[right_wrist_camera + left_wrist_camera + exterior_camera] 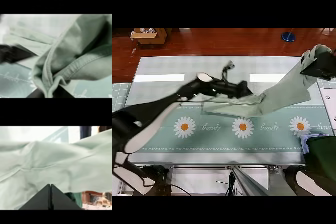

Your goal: Fold the shirts.

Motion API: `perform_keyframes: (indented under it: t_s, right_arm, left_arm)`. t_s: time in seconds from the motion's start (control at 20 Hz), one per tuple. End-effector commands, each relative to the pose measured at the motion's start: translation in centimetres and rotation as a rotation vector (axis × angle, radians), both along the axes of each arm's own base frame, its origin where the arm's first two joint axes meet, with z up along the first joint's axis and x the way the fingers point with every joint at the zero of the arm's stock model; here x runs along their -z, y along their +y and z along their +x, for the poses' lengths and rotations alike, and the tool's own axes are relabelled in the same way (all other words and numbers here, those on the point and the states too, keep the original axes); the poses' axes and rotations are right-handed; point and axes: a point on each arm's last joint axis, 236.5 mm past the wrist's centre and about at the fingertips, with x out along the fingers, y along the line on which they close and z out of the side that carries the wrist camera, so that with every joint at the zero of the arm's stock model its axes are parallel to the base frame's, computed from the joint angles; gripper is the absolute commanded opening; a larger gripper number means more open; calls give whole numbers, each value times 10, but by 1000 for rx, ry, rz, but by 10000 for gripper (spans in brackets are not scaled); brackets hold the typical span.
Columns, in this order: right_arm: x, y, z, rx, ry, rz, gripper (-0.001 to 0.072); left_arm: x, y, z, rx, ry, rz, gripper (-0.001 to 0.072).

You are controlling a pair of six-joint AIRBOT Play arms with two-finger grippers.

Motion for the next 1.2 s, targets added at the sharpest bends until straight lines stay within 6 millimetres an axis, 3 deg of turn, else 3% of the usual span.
perform_keyframes:
  t_s: [0.0,0.1,0.2,0.35,0.5,0.6,0.65,0.7,0.75,0.8,0.85,0.95,1.05,1.15]
  right_arm:
    - [20,6,7,-45,15,-138,22]
    - [26,36,26,-68,-24,-123,21]
    - [33,72,48,-83,-63,-90,22]
    - [62,129,65,-118,-47,-48,21]
    - [101,199,67,-182,-15,-16,21]
    - [127,250,61,-220,-10,11,24]
    - [136,273,58,-234,-15,32,135]
    - [142,295,54,-241,-15,70,403]
    - [145,315,50,-248,-16,111,570]
    - [145,324,46,-253,-15,128,570]
    - [144,323,44,-259,-12,123,568]
    - [144,290,45,-262,9,37,539]
    - [140,218,51,-232,38,-139,539]
    - [128,119,53,-135,94,-338,539]
  left_arm:
    - [-83,86,24,2,-173,-29,33]
    - [-142,151,32,-68,-286,-38,33]
    - [-197,216,27,-150,-395,-39,34]
    - [-251,290,3,-259,-522,4,34]
    - [-281,333,-21,-348,-611,61,34]
    - [-293,339,-30,-375,-651,79,34]
    - [-297,336,-34,-372,-663,82,34]
    - [-298,333,-37,-364,-667,81,34]
    - [-297,331,-38,-354,-667,83,34]
    - [-294,330,-38,-351,-665,94,34]
    - [-290,332,-37,-351,-661,112,34]
    - [-282,336,-35,-355,-653,156,35]
    - [-272,342,-32,-359,-642,206,35]
    - [-259,350,-29,-361,-626,268,36]
